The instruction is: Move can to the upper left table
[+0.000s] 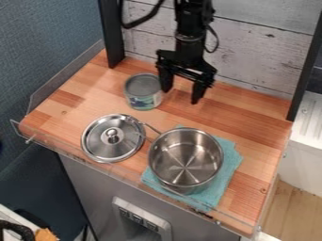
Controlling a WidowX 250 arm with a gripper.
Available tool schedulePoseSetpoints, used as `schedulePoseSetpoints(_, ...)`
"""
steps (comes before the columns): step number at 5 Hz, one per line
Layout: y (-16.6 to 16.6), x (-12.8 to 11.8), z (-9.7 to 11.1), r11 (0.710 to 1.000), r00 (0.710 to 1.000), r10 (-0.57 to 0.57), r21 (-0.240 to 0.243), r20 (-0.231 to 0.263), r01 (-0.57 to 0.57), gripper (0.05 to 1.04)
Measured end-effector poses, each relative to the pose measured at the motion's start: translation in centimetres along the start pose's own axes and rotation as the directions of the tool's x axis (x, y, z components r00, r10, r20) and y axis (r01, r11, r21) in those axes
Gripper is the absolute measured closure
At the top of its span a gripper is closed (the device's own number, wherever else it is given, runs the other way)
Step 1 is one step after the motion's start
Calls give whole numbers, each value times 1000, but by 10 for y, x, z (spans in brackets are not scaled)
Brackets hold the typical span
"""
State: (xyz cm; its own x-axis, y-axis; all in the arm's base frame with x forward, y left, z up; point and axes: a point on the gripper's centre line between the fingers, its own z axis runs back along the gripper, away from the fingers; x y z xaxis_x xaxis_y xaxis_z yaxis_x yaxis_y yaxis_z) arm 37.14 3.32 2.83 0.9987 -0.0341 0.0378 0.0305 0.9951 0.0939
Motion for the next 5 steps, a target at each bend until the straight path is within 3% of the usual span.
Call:
schedulePoseSetpoints(3, 78, -43, -5, 990, 989, 132, 53, -68, -128, 82)
schedulePoseSetpoints(4, 92, -52, 2, 984, 983, 171, 59, -63, -167, 83)
schedulePoseSetpoints(5, 87, -53, 12, 989, 989, 143, 35, -42, -142, 82)
